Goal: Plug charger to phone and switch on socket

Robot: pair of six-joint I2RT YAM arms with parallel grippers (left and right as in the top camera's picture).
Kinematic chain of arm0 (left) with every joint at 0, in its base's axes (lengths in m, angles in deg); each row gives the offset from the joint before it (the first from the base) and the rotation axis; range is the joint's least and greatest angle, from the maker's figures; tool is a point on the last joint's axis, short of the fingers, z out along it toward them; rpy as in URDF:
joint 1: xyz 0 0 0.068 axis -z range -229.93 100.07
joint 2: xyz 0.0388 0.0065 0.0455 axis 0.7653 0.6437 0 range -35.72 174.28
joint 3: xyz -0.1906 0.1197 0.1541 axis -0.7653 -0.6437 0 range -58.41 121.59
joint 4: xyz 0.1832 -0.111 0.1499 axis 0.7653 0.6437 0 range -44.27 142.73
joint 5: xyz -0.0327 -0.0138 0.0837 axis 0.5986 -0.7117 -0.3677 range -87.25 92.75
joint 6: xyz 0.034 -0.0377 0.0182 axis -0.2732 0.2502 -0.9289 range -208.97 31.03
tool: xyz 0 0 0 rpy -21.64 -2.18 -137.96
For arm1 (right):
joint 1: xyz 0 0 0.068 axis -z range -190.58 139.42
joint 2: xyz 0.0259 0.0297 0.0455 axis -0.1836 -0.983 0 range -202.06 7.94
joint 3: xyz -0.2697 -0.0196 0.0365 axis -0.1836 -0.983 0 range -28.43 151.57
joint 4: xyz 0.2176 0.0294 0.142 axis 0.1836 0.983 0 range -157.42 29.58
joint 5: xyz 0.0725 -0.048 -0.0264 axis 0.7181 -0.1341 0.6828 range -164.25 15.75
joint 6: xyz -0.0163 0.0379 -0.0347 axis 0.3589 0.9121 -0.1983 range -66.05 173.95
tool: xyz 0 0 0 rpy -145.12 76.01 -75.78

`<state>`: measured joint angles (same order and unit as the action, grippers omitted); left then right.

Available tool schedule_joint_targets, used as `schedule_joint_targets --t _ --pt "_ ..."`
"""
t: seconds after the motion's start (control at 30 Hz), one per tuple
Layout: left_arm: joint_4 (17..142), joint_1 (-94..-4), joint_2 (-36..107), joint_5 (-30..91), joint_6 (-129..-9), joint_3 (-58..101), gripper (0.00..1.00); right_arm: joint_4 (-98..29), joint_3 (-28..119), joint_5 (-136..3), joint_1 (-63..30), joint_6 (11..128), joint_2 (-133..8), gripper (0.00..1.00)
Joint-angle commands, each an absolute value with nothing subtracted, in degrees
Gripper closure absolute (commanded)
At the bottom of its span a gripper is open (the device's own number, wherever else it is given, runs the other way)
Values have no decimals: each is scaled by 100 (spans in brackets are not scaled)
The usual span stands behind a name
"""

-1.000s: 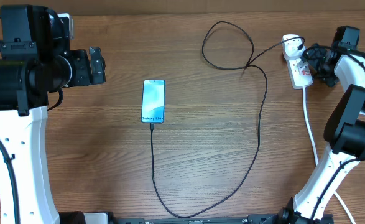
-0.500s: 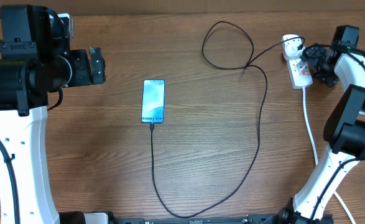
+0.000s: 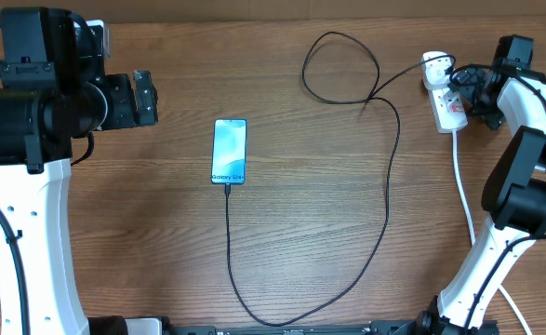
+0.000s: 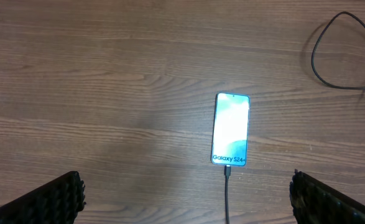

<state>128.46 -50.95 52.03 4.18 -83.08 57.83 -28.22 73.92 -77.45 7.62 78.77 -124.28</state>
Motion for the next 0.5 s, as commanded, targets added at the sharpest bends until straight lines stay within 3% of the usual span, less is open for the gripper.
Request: schedule_joint_targets --t 0.0,0.47 --pt "12842 -5108 5203 364 -8253 5803 0 -2289 7014 -7114 189 7498 -12859 0" --pt "12842 -5108 5203 366 -8253 5803 0 -2101 7147 -7114 169 7520 -12822 0"
